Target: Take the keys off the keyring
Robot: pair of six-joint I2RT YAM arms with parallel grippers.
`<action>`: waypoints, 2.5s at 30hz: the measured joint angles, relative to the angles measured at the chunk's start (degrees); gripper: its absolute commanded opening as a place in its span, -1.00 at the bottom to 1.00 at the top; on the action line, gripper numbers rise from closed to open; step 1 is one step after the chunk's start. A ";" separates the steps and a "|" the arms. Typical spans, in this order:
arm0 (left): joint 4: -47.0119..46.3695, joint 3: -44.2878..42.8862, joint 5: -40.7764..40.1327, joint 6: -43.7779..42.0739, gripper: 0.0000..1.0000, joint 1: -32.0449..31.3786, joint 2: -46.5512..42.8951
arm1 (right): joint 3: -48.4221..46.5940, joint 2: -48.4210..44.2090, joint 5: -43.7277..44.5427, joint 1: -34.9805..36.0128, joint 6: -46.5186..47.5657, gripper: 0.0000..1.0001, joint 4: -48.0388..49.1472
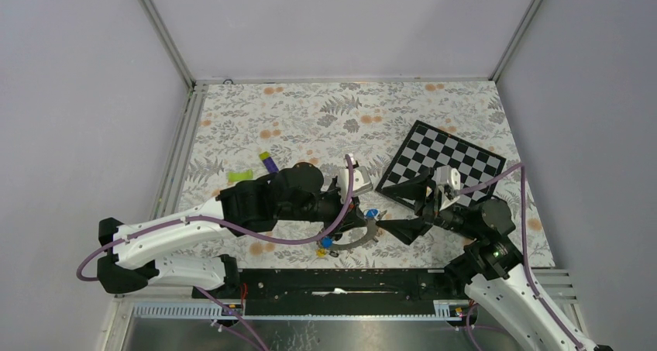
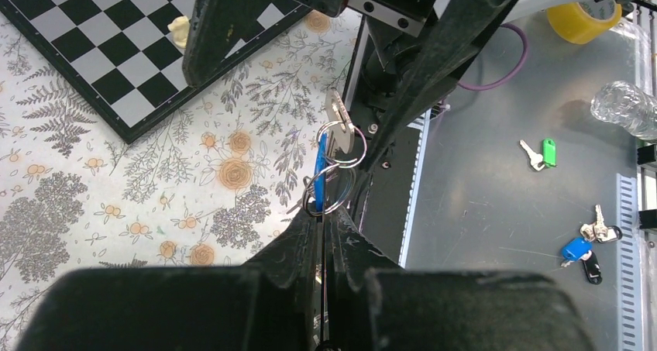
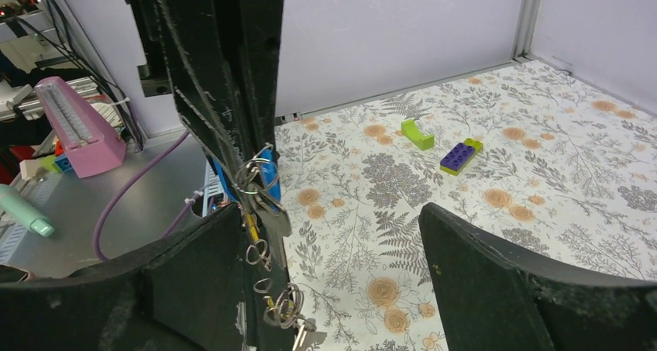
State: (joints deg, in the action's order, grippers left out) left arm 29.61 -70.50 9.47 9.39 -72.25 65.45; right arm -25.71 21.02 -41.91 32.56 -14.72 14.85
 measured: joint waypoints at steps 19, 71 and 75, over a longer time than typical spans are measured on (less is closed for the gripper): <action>-0.87 0.00 1.31 0.24 -1.00 0.46 0.00 | 1.14 2.80 3.30 0.02 -2.19 0.69 4.44; -4.39 0.63 3.82 1.16 -1.00 0.59 -0.57 | -0.42 5.57 -8.26 0.09 -12.81 -1.00 12.26; -5.29 0.79 3.80 1.20 -1.00 0.61 -0.61 | -3.08 5.46 -8.00 0.09 -9.94 -1.00 6.91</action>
State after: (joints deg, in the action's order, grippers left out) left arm 24.32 -69.71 13.28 10.59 -71.64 64.84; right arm -28.80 26.48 -49.91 32.64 -24.67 21.76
